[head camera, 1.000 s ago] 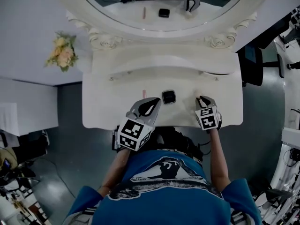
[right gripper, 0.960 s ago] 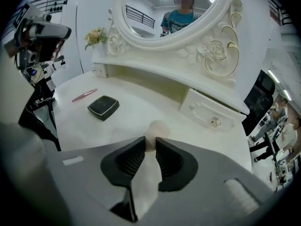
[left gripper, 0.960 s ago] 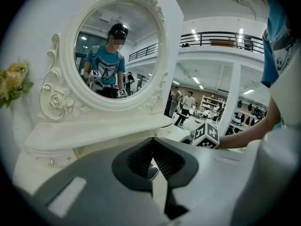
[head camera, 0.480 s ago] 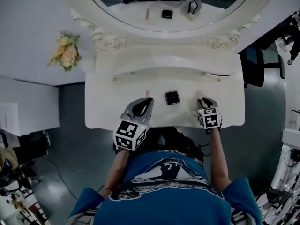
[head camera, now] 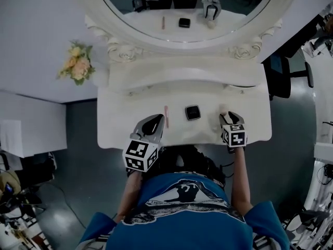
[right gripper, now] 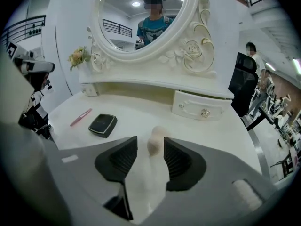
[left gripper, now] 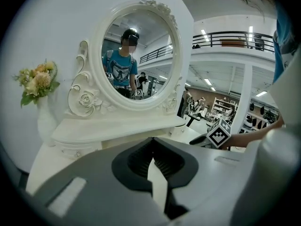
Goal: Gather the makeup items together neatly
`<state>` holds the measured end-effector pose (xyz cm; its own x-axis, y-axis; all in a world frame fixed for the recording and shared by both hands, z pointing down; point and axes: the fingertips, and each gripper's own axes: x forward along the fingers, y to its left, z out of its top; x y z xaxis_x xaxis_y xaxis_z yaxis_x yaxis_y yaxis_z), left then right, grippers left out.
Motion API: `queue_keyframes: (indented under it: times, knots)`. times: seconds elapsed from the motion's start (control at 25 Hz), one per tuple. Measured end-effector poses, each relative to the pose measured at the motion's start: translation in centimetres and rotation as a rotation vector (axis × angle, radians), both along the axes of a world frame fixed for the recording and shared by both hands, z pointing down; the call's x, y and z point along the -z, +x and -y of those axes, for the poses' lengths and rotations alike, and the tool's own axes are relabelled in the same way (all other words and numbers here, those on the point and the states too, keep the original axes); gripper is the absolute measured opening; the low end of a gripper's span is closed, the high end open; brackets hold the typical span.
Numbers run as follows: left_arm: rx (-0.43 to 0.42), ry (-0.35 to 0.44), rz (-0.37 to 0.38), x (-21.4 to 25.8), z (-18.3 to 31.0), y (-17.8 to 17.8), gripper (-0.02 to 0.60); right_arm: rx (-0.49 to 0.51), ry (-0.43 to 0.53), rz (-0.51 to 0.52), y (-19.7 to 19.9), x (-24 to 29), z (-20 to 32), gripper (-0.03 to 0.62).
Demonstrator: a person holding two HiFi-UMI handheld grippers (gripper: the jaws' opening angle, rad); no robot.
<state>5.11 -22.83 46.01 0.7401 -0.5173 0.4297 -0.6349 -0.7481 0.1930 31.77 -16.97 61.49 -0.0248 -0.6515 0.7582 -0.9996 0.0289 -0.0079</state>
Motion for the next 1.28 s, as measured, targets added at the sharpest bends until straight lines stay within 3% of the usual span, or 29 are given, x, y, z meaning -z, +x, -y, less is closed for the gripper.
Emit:
queue_keyframes:
  times: [0.32, 0.76, 1.04, 1.28]
  knots:
    - [-0.019, 0.037, -0.026, 1.5, -0.1, -1.4, 0.018, 0.013, 0.171, 0.021, -3.9, 5.9, 0.2, 0.178]
    - [-0.078, 0.059, -0.051, 2.7, -2.6, -4.0, 0.019, 0.023, 0.328, 0.089, -11.1, 11.5, -0.7, 0.163]
    - [-0.098, 0.049, -0.061, 2.3, -4.2, -6.6, 0.018, -0.032, 0.363, 0.124, -14.1, 12.7, -2.6, 0.135]
    - [-0.113, 0.022, -0.071, 1.3, -5.1, -7.5, 0.018, -0.033, 0.338, 0.124, -16.1, 12.7, -4.3, 0.121]
